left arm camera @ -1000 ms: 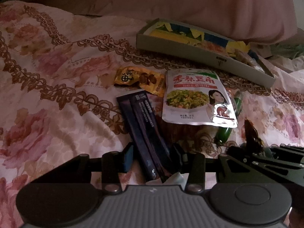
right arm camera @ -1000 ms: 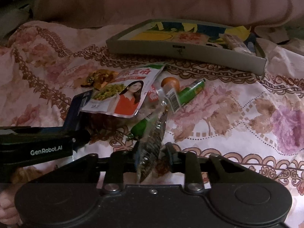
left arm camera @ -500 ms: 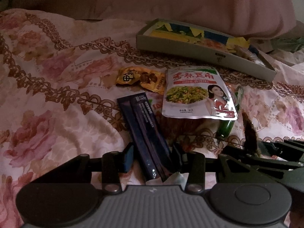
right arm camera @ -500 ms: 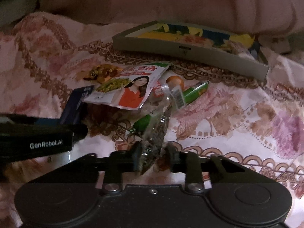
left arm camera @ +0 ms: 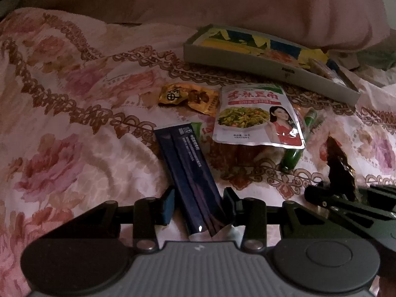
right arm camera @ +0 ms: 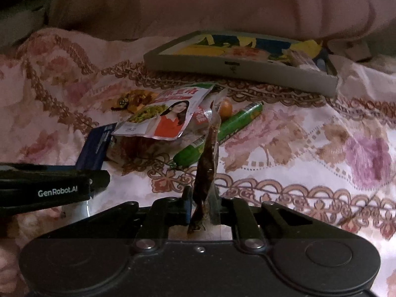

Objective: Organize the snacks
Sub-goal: 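Lift the dark wrapped snack with the right gripper while the left gripper approaches the dark stick pack, then lift the dark stick pack with the left gripper, carry both packs into the box, open both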

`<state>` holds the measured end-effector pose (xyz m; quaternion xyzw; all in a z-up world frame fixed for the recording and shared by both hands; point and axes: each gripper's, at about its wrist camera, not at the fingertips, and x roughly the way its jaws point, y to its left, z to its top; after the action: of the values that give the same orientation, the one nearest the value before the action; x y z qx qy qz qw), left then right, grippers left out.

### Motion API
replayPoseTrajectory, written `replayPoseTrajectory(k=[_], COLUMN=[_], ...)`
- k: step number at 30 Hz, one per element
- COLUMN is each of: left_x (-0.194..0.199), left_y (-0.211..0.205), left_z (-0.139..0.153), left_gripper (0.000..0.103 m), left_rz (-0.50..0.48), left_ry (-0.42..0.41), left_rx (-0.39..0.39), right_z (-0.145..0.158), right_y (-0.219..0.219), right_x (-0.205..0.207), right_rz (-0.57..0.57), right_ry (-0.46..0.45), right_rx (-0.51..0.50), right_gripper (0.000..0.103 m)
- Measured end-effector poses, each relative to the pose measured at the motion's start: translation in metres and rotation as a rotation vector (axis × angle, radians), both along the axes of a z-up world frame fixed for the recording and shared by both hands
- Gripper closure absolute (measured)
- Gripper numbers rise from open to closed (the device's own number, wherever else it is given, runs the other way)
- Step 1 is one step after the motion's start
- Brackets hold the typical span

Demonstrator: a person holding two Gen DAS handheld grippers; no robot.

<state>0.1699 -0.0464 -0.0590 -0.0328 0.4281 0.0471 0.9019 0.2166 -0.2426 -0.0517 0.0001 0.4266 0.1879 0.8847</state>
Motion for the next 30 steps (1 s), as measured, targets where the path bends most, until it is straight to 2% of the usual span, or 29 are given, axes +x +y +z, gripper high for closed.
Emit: replayPoseTrajectory(k=[11, 17, 25, 30], left_x=[-0.017, -0.022, -0.027, -0.022], left_y=[0.000, -0.006, -0.009, -0.019], left_z=[0.005, 0.010, 0.021, 0.035], left_gripper=[0.059, 0.059, 0.059, 0.059], left_rz=[0.064, 0.062, 0.112, 0.099], left_ry=[-0.033, -0.068, -0.134, -0.192], left_rx=[-0.068, -0.069, -0.129, -0.111], right_z=[0.010, 0.017, 0.028, 0.038], right_y=[-0.015, -0.017, -0.025, -0.034], right_x=[-0.007, -0.008, -0.006, -0.003], right_rz=[-0.044, -0.045, -0.070, -0.090], right_ry=[0.029, -0.002, -0.040, -0.072], right_rx=[0.106, 0.129, 0.168, 0.198], right_gripper=[0.090, 0.090, 0.090, 0.090])
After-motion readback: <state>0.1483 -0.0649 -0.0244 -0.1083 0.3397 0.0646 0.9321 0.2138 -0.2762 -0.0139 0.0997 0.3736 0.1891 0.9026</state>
